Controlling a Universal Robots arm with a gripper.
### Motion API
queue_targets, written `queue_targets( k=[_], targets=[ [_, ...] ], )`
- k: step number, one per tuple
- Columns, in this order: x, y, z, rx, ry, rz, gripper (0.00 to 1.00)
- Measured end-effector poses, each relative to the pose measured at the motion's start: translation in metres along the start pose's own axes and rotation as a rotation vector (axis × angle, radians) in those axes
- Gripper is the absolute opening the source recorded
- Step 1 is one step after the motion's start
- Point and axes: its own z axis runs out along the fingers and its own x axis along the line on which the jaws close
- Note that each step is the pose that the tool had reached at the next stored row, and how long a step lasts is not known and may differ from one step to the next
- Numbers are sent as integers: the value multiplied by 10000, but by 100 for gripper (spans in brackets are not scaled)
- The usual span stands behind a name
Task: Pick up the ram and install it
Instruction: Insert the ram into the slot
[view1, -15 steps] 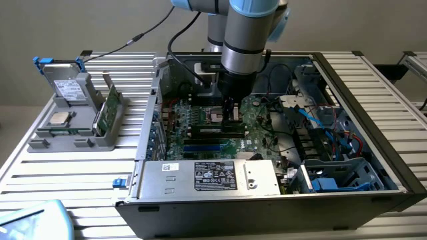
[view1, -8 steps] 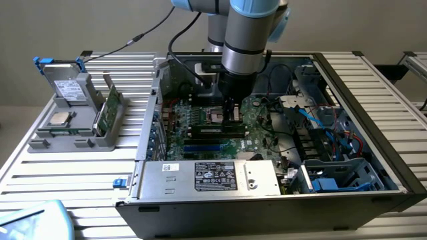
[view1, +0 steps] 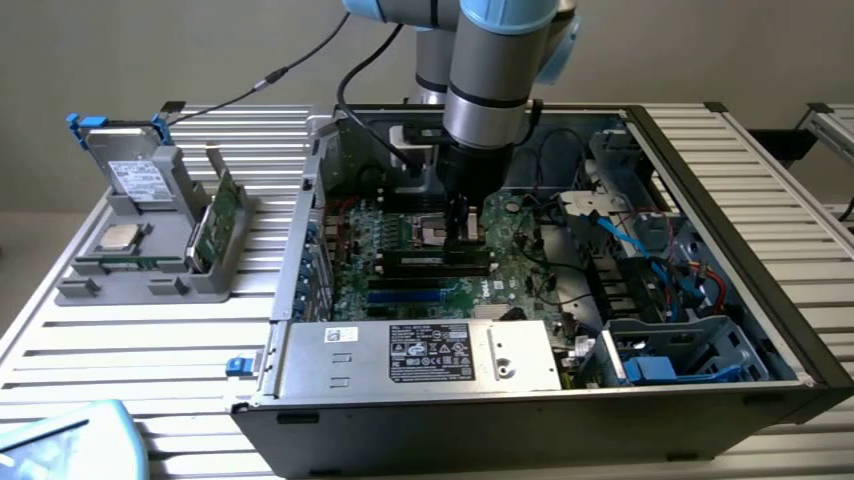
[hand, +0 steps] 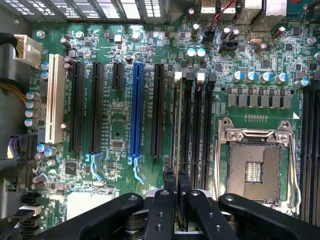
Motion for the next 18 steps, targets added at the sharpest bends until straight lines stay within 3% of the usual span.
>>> queue_targets(
  k=[18],
  targets=[
    [-1,-12,10,-32,27,1,14]
  ],
)
